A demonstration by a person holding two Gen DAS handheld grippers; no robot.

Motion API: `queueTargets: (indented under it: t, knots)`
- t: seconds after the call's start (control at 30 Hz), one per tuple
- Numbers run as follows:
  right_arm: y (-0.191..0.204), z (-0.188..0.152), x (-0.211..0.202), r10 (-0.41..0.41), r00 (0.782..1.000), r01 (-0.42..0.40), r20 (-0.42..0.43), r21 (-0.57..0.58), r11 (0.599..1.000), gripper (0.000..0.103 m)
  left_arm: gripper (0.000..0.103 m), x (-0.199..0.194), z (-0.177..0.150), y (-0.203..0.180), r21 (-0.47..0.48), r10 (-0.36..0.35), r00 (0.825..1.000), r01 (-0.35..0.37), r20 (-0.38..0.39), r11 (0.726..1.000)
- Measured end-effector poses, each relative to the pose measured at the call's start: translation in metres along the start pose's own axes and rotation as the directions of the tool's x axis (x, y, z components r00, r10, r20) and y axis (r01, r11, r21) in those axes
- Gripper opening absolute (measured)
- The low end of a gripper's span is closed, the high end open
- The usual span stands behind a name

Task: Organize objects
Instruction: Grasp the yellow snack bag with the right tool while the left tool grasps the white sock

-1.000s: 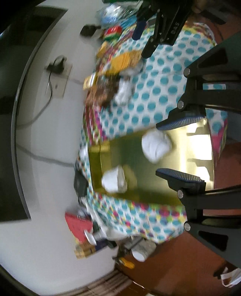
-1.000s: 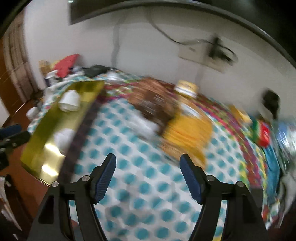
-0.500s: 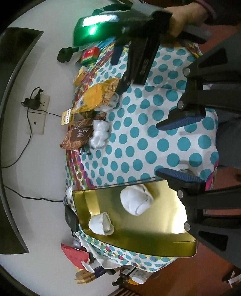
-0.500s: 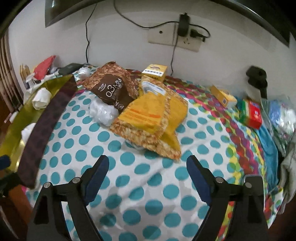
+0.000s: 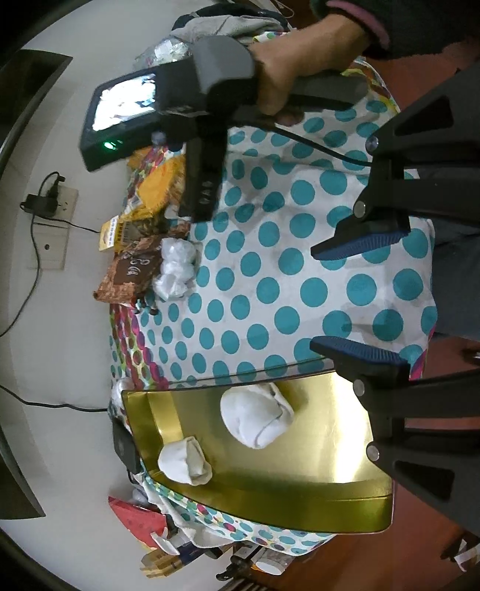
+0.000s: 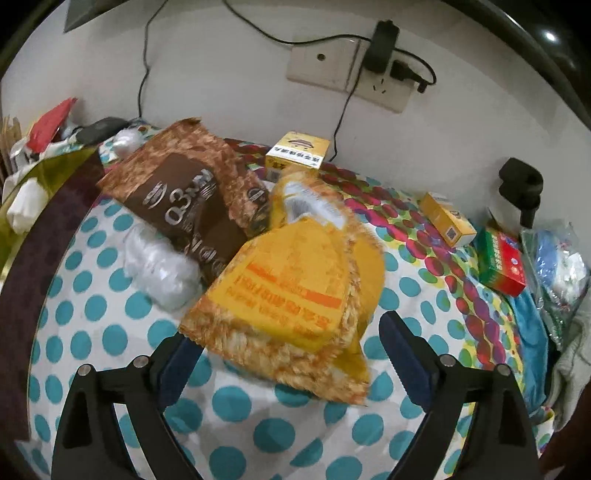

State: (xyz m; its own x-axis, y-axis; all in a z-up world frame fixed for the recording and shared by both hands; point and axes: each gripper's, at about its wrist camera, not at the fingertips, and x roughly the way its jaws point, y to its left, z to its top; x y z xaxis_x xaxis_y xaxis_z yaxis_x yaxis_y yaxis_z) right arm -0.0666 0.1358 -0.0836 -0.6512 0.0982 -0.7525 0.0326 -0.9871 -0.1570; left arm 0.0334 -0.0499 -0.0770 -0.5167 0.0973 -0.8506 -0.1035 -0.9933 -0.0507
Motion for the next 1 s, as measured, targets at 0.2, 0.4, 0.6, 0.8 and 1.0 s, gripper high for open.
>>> queueTargets:
  t: [0.2,0.4,0.6,0.8,1.0]
  knots:
    - [-0.023,0.005,0.004,0.025,1.000,-0.026,0.011,0.075,0.997,0.059,0.044,0.011,0.002,-0.002,-0.002,-0.013,1.000,0.013,-0.018,1.000]
    - [-0.058,0.002,0.002,0.107,0.994,-0.109,0.021,0.185,0.977,0.046,0.044,0.022,0.008,-0.012,-0.003,-0.038,0.999,0.038,-0.037,0.999]
    - [-0.082,-0.007,-0.007,0.138,0.989,-0.147,0.053,0.234,0.961,0.035,0.044,0.032,0.018,-0.031,0.027,-0.043,0.998,0.044,-0.042,0.999]
    - [-0.109,-0.026,-0.016,0.178,0.981,-0.192,0.074,0.264,0.945,0.029,0.044,0.039,0.041,-0.054,0.042,-0.141,0.990,0.141,-0.005,0.989]
    - [-0.133,-0.045,-0.025,0.212,0.972,-0.233,0.102,0.298,0.926,0.028,0.060,0.060,0.064,-0.070,-0.032,-0.266,0.964,0.266,0.002,0.963]
